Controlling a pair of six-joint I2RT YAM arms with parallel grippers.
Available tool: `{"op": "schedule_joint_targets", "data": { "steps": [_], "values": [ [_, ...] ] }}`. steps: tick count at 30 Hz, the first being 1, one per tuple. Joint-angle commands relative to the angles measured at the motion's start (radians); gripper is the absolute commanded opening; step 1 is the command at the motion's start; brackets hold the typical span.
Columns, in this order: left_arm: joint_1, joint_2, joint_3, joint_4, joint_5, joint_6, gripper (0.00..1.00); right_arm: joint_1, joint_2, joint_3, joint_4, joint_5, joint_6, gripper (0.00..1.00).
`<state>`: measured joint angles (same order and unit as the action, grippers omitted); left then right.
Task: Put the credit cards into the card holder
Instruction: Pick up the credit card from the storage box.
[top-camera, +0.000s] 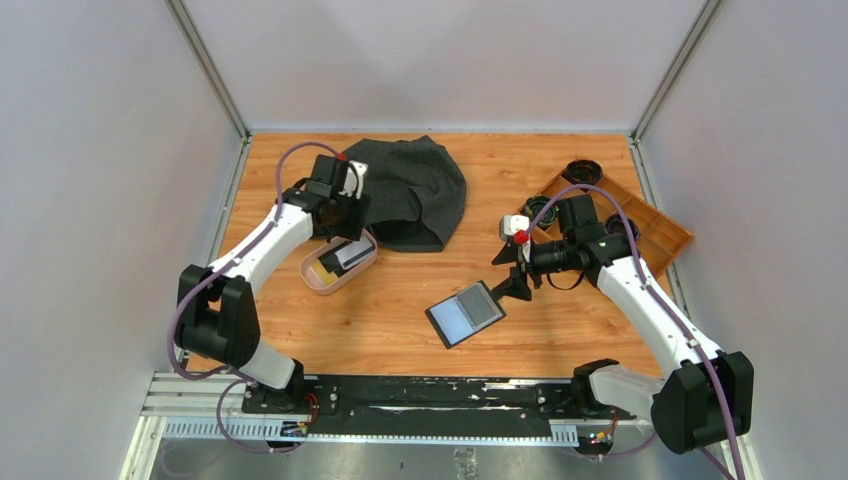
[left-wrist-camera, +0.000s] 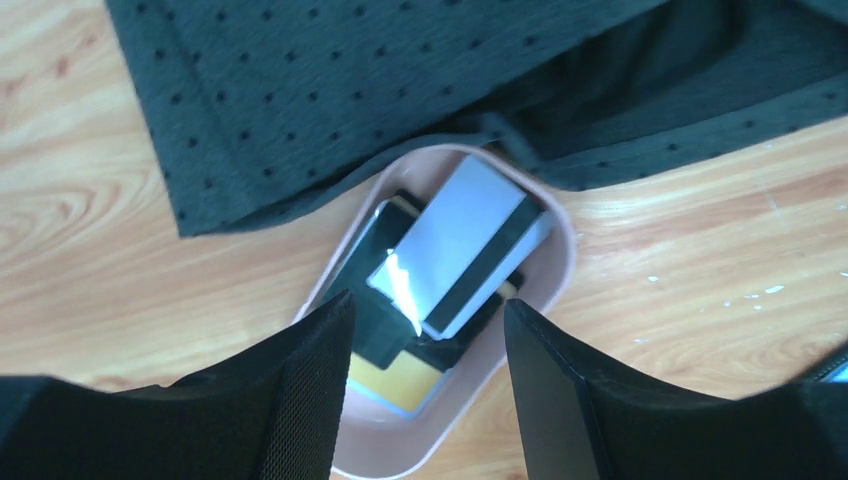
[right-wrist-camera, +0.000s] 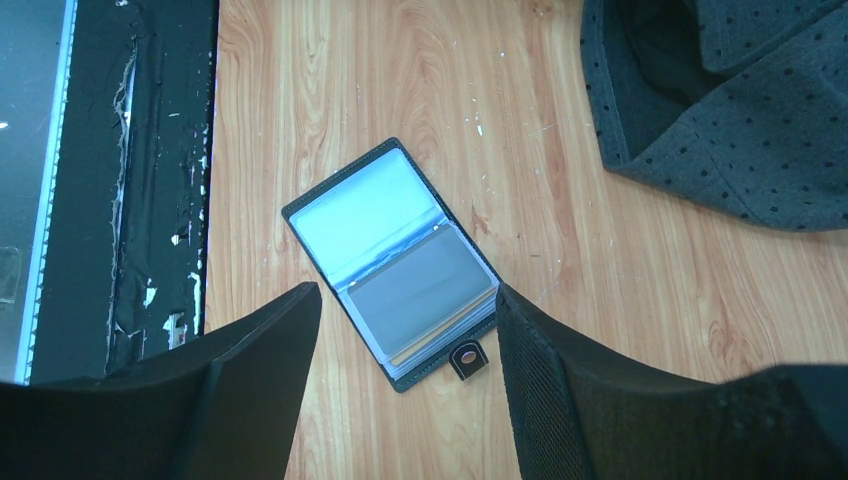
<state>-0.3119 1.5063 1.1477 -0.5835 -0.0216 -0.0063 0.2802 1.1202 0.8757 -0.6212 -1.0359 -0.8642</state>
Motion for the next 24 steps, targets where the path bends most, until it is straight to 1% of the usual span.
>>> {"op": "schedule_joint_targets", "data": {
  "steps": [1, 2, 6, 9, 13, 16, 20, 24],
  "values": [
    [0.095, 0.015, -0.026, -0.043, 0.095, -0.031, 0.6, -0.011, -0.003, -0.017, -0.001, -0.019, -0.018, 0.68],
    [0.11, 0.015, -0.042, -0.036, 0.13, -0.049, 0.59, -0.012, -0.003, -0.017, -0.001, -0.02, -0.018, 0.68],
    [0.125, -0.012, -0.129, 0.026, 0.164, -0.148, 0.59, -0.011, -0.007, -0.017, -0.002, -0.018, -0.018, 0.68],
    [0.137, -0.034, -0.187, 0.075, 0.141, -0.249, 0.6, -0.01, -0.007, -0.018, -0.002, -0.021, -0.018, 0.68],
    [0.166, -0.078, -0.32, 0.238, 0.164, -0.394, 0.61, -0.009, -0.007, -0.02, -0.001, -0.023, -0.018, 0.68],
    [0.187, -0.123, -0.394, 0.315, 0.139, -0.467, 0.61, -0.009, -0.012, -0.021, -0.001, -0.024, -0.019, 0.68],
    [0.189, -0.211, -0.429, 0.327, 0.101, -0.501, 0.62, -0.008, -0.011, -0.021, -0.002, -0.023, -0.021, 0.68],
    [0.189, -0.285, -0.456, 0.312, 0.044, -0.541, 0.66, -0.007, -0.01, -0.021, -0.001, -0.024, -0.021, 0.68]
  ]
}}
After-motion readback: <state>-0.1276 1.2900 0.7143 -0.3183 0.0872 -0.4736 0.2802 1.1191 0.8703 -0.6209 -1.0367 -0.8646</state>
